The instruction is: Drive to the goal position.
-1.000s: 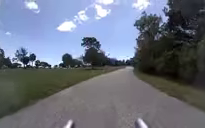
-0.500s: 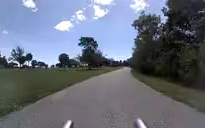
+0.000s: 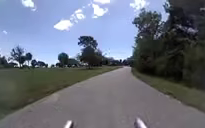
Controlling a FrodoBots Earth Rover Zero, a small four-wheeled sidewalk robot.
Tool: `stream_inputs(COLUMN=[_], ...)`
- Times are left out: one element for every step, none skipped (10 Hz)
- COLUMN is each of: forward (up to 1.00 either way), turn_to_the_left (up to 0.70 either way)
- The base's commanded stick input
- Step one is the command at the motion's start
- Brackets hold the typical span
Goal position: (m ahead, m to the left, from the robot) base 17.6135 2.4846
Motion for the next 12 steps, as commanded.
stream_inputs(forward=[0.5, 0.5, 0.5, 0.5, 0.5, 0.5, 0.5, 0.5, 0.5, 0.5, 0.5, 0.5], turn_to_the_left=[0.0, 0.0, 0.0, 0.0, 0.0, 0.0, 0.0, 0.0, 0.0, 0.0, 0.0, 0.0])
